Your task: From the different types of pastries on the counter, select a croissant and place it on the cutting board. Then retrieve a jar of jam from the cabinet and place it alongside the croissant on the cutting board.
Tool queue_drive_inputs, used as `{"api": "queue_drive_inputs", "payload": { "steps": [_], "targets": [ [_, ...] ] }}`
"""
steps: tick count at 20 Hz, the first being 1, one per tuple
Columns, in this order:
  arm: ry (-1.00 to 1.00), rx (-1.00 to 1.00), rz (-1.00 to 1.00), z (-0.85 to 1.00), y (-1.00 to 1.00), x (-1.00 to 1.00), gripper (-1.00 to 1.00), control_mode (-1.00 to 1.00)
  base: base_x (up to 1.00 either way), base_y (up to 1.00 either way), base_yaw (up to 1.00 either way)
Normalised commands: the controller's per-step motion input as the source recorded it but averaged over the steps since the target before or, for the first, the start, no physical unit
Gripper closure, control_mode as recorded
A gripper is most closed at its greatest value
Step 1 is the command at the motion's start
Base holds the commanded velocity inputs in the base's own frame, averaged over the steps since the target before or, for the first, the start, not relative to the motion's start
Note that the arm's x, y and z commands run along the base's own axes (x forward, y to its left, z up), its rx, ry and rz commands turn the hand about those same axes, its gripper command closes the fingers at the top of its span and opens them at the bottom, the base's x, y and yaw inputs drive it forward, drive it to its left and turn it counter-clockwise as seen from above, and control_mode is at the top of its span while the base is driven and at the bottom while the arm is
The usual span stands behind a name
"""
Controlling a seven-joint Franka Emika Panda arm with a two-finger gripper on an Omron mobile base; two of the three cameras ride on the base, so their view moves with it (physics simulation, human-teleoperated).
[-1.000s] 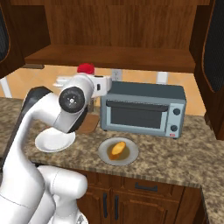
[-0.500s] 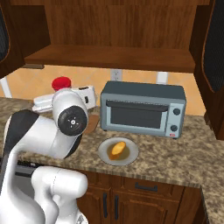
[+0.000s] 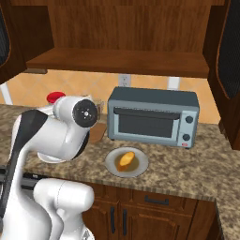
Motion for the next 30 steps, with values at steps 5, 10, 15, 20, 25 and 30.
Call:
{"api": "queue_drive_inputs", "payload": {
  "steps": [5, 10, 15, 20, 25, 30],
  "targets": [
    [0.08, 0.00, 0.12, -0.79, 0.04, 0.08, 1.00, -1.00, 0.00, 0.00, 0.00],
    [0.00, 0.00, 0.00, -0.39, 0.58, 0.03, 1.00, -1.00, 0.00, 0.00, 0.00],
    [0.02, 0.00, -0.01, -0.13, 0.34, 0.12, 1.00, -1.00, 0.00, 0.00, 0.00],
    [0.10, -0.01, -0.10, -0.24, 0.24, 0.20, 1.00, -1.00, 0.00, 0.00, 0.00],
    [0.05, 0.00, -0.12, -0.23, 0.10, 0.21, 1.00, -1.00, 0.00, 0.00, 0.00],
    [-0.03, -0.01, -0.07, -0.51, 0.00, 0.29, 1.00, -1.00, 0.00, 0.00, 0.00]
  ]
}}
